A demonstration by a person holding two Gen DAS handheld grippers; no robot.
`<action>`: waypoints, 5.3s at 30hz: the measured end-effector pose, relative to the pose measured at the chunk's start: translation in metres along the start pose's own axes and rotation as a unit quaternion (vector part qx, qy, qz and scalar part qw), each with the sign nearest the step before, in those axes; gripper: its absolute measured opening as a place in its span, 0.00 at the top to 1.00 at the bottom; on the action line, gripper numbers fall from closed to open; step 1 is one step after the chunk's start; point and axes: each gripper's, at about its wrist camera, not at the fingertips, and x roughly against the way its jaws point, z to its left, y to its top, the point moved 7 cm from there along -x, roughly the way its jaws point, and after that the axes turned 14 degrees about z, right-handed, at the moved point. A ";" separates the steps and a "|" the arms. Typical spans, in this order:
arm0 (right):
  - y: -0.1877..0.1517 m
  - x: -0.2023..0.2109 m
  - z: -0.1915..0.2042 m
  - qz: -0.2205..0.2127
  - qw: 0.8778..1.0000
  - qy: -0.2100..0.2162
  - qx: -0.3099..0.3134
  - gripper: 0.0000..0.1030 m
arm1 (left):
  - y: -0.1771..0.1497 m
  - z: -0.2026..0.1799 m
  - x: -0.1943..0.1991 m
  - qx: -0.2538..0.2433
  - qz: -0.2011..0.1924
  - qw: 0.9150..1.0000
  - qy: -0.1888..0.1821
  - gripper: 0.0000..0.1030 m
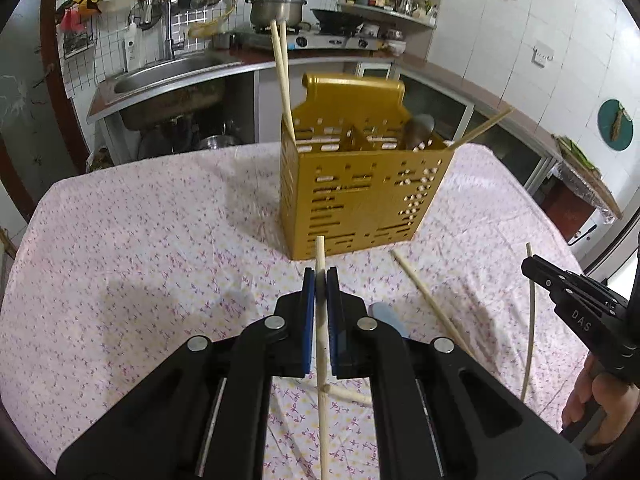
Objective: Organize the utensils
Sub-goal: 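Lift both held chopsticks and carry them above the yellow holder, then lower both chopsticks into the yellow holder and open both tools, then grasp the light-blue spatula with the left tool while the right tool grasps a chopstick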
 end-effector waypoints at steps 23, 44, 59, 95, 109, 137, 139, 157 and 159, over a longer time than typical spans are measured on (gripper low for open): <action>0.063 0.092 0.028 -0.129 0.991 0.027 0.024 0.94 | 0.047 -0.008 0.090 -0.024 -0.099 0.995 -0.002 0.96; 0.200 0.130 0.081 -0.271 0.960 0.065 0.030 0.94 | 0.153 -0.018 0.164 -0.024 -0.187 0.982 0.005 0.96; 0.220 0.054 0.097 -0.311 0.949 0.020 0.042 0.94 | 0.173 0.000 0.069 -0.017 -0.149 0.989 -0.005 0.96; 0.049 0.004 0.018 -0.085 0.994 -0.016 0.065 0.41 | 0.022 0.015 0.013 0.032 -0.028 0.999 -0.003 0.19; -0.020 -0.051 -0.012 -0.004 0.999 -0.024 0.048 0.41 | -0.054 0.002 -0.059 0.013 0.055 0.998 0.008 0.19; -0.021 -0.107 0.050 0.091 0.990 -0.013 0.106 0.90 | -0.060 0.017 -0.077 0.035 0.078 0.996 0.012 0.19; -0.020 -0.104 0.047 0.089 0.991 -0.013 0.100 0.94 | -0.059 0.013 -0.077 0.034 0.077 0.996 0.010 0.19; -0.022 -0.081 -0.016 0.075 0.996 -0.030 0.044 0.94 | -0.041 -0.058 -0.119 0.004 0.126 0.992 -0.020 0.50; -0.020 -0.081 -0.016 0.073 0.996 -0.029 0.043 0.94 | -0.037 -0.061 -0.121 -0.002 0.125 0.992 -0.018 0.66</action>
